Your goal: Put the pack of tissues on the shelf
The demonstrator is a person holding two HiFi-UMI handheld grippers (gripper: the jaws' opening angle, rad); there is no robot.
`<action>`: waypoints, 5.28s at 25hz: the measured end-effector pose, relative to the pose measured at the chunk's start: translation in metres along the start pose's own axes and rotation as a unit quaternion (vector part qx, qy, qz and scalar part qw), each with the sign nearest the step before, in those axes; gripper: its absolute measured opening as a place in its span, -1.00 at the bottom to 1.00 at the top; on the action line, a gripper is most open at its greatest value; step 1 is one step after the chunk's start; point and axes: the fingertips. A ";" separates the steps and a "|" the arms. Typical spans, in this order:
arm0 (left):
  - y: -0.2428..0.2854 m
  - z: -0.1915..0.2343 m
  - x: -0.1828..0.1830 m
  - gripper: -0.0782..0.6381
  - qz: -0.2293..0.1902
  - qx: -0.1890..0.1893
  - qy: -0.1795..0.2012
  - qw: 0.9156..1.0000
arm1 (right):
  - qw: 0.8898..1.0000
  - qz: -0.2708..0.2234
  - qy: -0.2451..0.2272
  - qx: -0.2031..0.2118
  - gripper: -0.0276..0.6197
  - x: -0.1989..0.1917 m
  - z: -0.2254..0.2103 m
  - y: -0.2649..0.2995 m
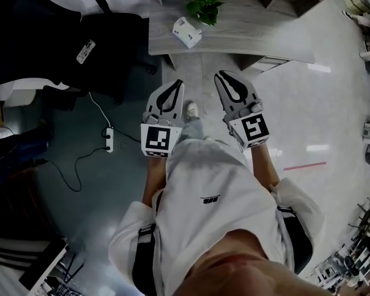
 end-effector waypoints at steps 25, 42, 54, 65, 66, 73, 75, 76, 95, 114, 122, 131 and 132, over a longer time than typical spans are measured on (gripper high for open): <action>0.080 0.092 -0.058 -0.69 0.054 -0.058 -0.040 0.996 | 0.995 0.094 0.007 -0.036 -0.82 -0.066 -0.027 0.114; 0.127 0.113 -0.103 -0.69 0.087 -0.052 -0.065 0.993 | 0.990 0.142 0.023 0.000 -0.82 -0.126 -0.034 0.167; 0.156 0.120 -0.135 -0.69 0.109 -0.054 -0.085 0.989 | 0.984 0.176 0.036 0.017 -0.78 -0.166 -0.041 0.192; 0.171 0.128 -0.160 -0.69 0.130 -0.052 -0.104 0.985 | 0.977 0.205 0.049 0.029 -0.77 -0.201 -0.045 0.216; 0.172 0.129 -0.163 -0.69 0.131 -0.051 -0.105 0.984 | 0.977 0.207 0.049 0.030 -0.77 -0.204 -0.044 0.217; 0.180 0.133 -0.176 -0.69 0.143 -0.053 -0.113 0.982 | 0.973 0.223 0.050 0.036 -0.76 -0.223 -0.044 0.224; 0.182 0.133 -0.180 -0.69 0.147 -0.054 -0.114 0.981 | 0.972 0.225 0.051 0.035 -0.75 -0.228 -0.046 0.227; 0.183 0.134 -0.183 -0.69 0.148 -0.054 -0.114 0.981 | 0.972 0.226 0.052 0.034 -0.75 -0.231 -0.047 0.229; 0.200 0.140 -0.209 -0.69 0.164 -0.054 -0.130 0.976 | 0.968 0.241 0.055 0.041 -0.70 -0.261 -0.050 0.254; 0.201 0.147 -0.223 -0.69 0.173 -0.036 -0.146 0.973 | 0.964 0.251 0.056 0.060 -0.63 -0.280 -0.045 0.273; 0.199 0.143 -0.222 -0.69 0.174 -0.027 -0.150 0.973 | 0.964 0.249 0.058 0.076 -0.55 -0.278 -0.042 0.274; 0.201 0.145 -0.224 -0.69 0.174 -0.024 -0.155 0.972 | 0.963 0.247 0.061 0.088 -0.51 -0.275 -0.037 0.279; 0.201 0.146 -0.225 -0.69 0.174 -0.024 -0.156 0.972 | 0.963 0.247 0.062 0.089 -0.51 -0.276 -0.036 0.279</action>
Point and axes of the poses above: the fingertips, and each gripper's own axes: y forward along the fingers, z to its left, x out of its top, and after that the axes turned 11 degrees about -x, right-handed
